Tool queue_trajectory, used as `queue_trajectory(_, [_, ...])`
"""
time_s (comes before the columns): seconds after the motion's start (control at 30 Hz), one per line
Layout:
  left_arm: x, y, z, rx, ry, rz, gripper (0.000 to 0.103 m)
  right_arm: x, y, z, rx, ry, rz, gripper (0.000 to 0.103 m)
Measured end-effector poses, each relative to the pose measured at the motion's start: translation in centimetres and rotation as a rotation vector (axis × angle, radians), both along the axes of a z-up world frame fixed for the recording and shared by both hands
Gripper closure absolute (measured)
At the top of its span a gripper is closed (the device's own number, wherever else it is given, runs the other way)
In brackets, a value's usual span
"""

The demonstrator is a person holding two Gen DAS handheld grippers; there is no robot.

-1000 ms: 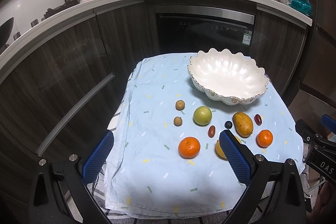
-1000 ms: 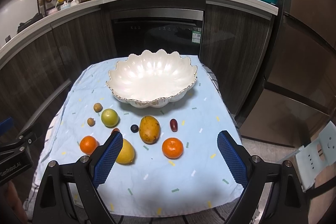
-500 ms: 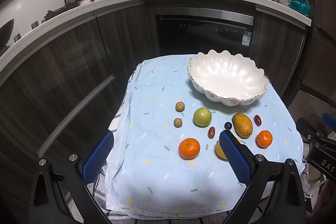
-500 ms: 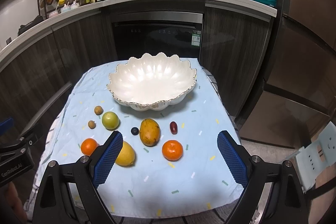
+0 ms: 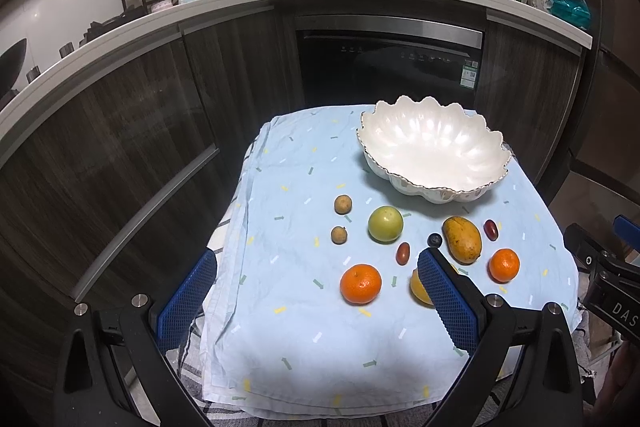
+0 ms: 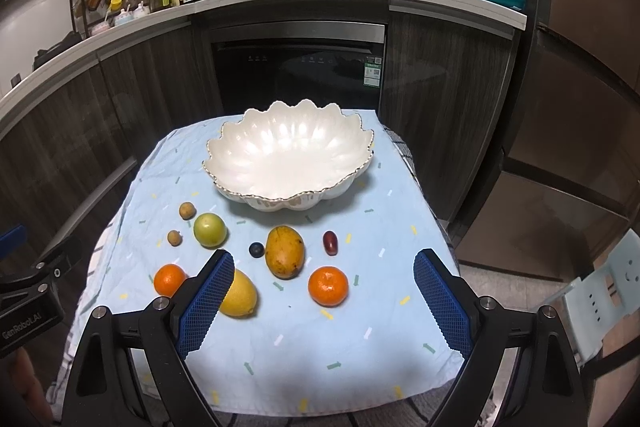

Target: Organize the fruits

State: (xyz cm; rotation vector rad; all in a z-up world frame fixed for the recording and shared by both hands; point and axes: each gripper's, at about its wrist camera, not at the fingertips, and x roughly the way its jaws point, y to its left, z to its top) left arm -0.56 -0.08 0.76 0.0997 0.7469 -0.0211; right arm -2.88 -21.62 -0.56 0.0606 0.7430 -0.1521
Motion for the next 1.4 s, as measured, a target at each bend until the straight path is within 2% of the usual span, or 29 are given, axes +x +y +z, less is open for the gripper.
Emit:
queue_trajectory(0.73, [0.2, -0.2, -0.1, 0.011, 0.004, -0.001, 0.001, 0.1, -0.1, -0.1, -0.001, 0.004, 0.0, 0.011])
queue_trajectory(1.4, [3.1, -1.8, -2.6, 0.052, 0.031, -0.064, 0.005, 3.1, -0.6, -3.4, -0.009, 0.052, 0.005, 0.011])
